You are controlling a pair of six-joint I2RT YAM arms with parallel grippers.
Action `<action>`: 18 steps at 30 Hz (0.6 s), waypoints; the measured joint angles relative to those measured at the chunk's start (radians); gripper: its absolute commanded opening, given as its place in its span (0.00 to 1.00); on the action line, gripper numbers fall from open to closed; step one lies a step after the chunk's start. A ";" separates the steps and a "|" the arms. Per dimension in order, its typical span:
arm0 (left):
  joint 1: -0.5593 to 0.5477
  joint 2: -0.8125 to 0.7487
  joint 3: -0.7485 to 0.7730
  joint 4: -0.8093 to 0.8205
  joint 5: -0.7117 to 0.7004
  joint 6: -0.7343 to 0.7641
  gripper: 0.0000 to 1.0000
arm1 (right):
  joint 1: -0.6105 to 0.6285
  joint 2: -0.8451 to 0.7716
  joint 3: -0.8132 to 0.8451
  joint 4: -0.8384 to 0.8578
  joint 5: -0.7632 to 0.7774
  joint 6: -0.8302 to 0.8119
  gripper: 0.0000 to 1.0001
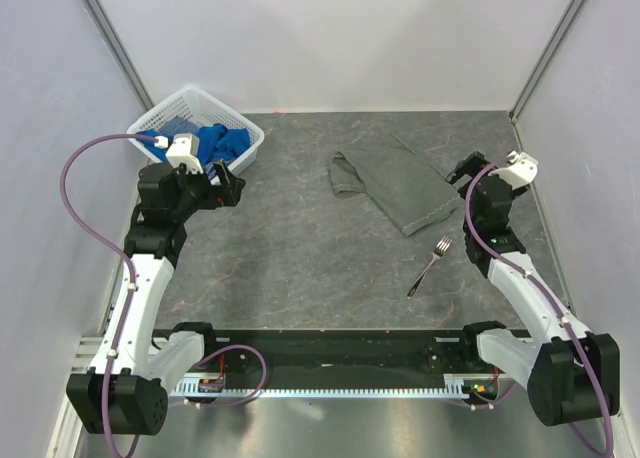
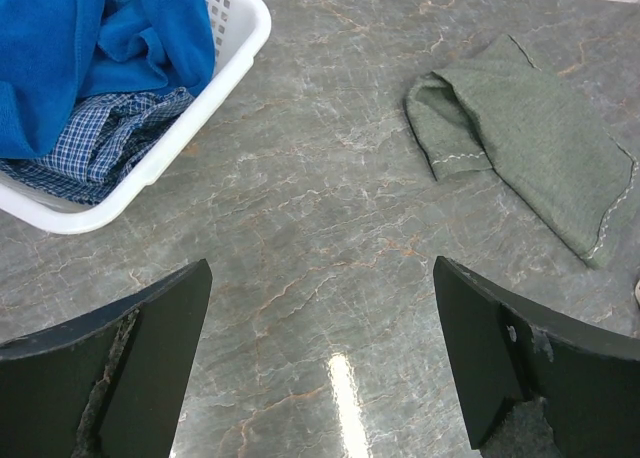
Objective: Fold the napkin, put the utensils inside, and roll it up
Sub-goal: Move the napkin to the centre of the board
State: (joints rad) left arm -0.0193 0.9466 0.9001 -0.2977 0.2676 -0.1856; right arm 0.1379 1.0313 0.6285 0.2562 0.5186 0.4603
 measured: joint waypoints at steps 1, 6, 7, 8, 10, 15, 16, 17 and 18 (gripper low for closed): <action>0.000 0.002 0.000 0.000 0.000 0.000 1.00 | 0.000 0.005 0.003 -0.006 -0.001 0.001 0.98; 0.000 0.000 0.000 -0.006 -0.005 0.000 1.00 | 0.000 0.050 0.051 -0.047 -0.024 0.008 0.98; 0.000 -0.002 0.000 -0.007 -0.007 0.000 1.00 | 0.000 0.064 0.066 -0.058 -0.031 0.009 0.98; 0.000 -0.003 0.000 -0.007 -0.009 0.000 0.99 | 0.000 0.082 0.083 -0.069 -0.041 0.011 0.97; 0.000 -0.007 0.000 -0.008 -0.012 0.000 0.99 | -0.007 0.127 0.122 -0.098 -0.062 0.016 0.94; 0.000 -0.013 0.000 -0.009 -0.012 0.000 0.99 | -0.101 0.332 0.258 -0.193 -0.193 0.053 0.85; 0.000 -0.014 0.000 -0.009 -0.011 0.000 0.99 | -0.132 0.369 0.275 -0.211 -0.226 0.062 0.81; 0.000 -0.014 0.000 -0.009 -0.010 0.000 0.99 | -0.156 0.399 0.282 -0.223 -0.246 0.069 0.79; 0.000 -0.014 0.000 -0.009 -0.008 0.000 0.99 | -0.186 0.428 0.285 -0.237 -0.269 0.077 0.77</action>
State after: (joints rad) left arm -0.0193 0.9321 0.9001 -0.3069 0.2596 -0.1860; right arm -0.0479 1.4597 0.9134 0.0189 0.2493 0.5377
